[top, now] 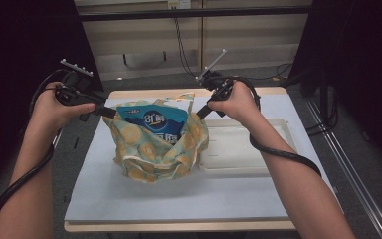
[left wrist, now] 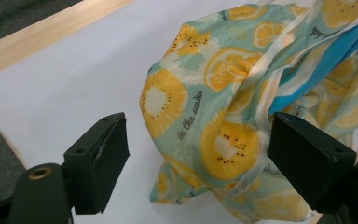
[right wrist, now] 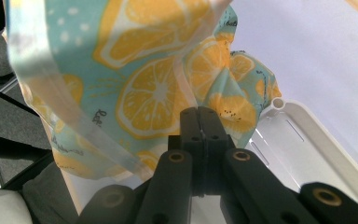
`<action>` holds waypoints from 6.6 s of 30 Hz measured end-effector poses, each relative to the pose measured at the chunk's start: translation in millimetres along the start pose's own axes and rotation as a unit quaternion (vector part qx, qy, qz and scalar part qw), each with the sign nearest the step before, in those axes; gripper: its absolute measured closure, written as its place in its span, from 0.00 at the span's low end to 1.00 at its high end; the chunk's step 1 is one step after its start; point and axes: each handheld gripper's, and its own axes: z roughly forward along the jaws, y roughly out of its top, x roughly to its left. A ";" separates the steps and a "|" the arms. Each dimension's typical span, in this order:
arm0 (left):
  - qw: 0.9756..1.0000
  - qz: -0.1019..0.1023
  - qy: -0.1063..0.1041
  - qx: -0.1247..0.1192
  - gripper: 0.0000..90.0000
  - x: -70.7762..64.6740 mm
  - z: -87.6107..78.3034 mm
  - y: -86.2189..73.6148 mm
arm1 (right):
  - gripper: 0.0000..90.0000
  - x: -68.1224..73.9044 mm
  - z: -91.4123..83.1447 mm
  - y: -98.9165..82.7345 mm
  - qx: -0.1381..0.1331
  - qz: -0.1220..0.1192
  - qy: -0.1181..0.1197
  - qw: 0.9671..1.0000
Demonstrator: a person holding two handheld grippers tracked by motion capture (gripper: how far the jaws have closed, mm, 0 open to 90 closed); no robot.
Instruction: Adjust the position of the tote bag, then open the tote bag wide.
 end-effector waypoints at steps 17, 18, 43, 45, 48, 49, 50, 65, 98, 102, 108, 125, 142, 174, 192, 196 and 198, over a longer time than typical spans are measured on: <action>0.999 0.026 -0.020 -0.003 0.37 -17.5 12.8 -15.7 | 1.00 -0.5 1.8 -2.0 -0.001 -0.002 0.003 1.000; 1.000 0.019 -0.016 -0.012 0.39 -18.3 14.3 -17.0 | 1.00 -0.3 1.6 -2.0 -0.002 -0.002 0.002 1.000; 0.999 -0.010 -0.033 0.009 0.91 -10.8 44.9 -36.4 | 1.00 -20.6 22.3 -4.1 -0.007 0.030 -0.013 0.999; 0.999 -0.014 -0.034 0.010 0.91 -11.1 45.4 -37.1 | 1.00 -21.2 24.3 -4.6 -0.009 0.027 -0.010 1.000; 0.999 -0.011 -0.035 0.018 0.92 -10.0 44.7 -37.6 | 0.98 -18.1 22.2 -4.6 -0.013 0.022 -0.008 1.000; 0.999 -0.013 -0.036 0.020 0.92 -10.2 44.4 -37.6 | 0.94 -16.1 20.1 -4.7 -0.016 0.024 -0.009 1.000; 0.999 -0.012 -0.036 0.021 0.92 -10.4 44.3 -37.5 | 0.92 -16.0 17.7 -5.3 -0.012 0.018 -0.011 1.000; 0.999 -0.013 -0.034 0.025 0.92 -13.1 44.7 -35.5 | 0.51 -4.1 4.5 -18.1 -0.002 -0.003 0.001 1.000; 0.998 -0.036 -0.042 -0.020 0.92 -14.9 57.3 -68.7 | 1.00 -22.1 53.6 -3.5 -0.004 0.027 -0.003 1.000; 0.999 -0.034 -0.033 -0.021 0.92 -18.2 59.1 -73.6 | 1.00 -23.8 55.5 -3.8 -0.006 0.034 -0.001 0.999; 0.999 -0.029 -0.020 -0.011 0.92 -23.7 61.7 -76.8 | 1.00 -24.6 57.1 -6.1 0.000 0.030 -0.003 1.000; 0.999 -0.035 -0.022 -0.008 0.93 -27.3 72.3 -85.6 | 1.00 -31.8 75.9 -15.7 0.002 0.049 0.003 0.999; 0.999 -0.038 -0.023 -0.009 0.93 -23.6 74.8 -89.7 | 1.00 -33.4 93.0 -20.5 0.003 0.047 0.014 0.999; 0.999 -0.046 -0.027 -0.010 0.93 -20.8 74.5 -96.1 | 0.45 -45.8 85.5 -42.2 0.006 0.074 -0.012 0.997; 0.998 -0.053 -0.030 -0.012 0.93 -19.4 77.7 -96.9 | 0.81 -43.6 98.2 -39.7 0.008 0.061 0.019 0.998; 0.998 -0.054 -0.029 -0.013 0.93 -20.1 76.9 -97.7 | 0.94 -40.7 104.4 -34.4 0.013 0.054 0.028 0.998; 0.998 -0.056 -0.030 -0.013 0.93 -20.0 76.7 -98.7 | 0.96 -39.5 107.9 -30.9 0.013 0.049 0.029 0.998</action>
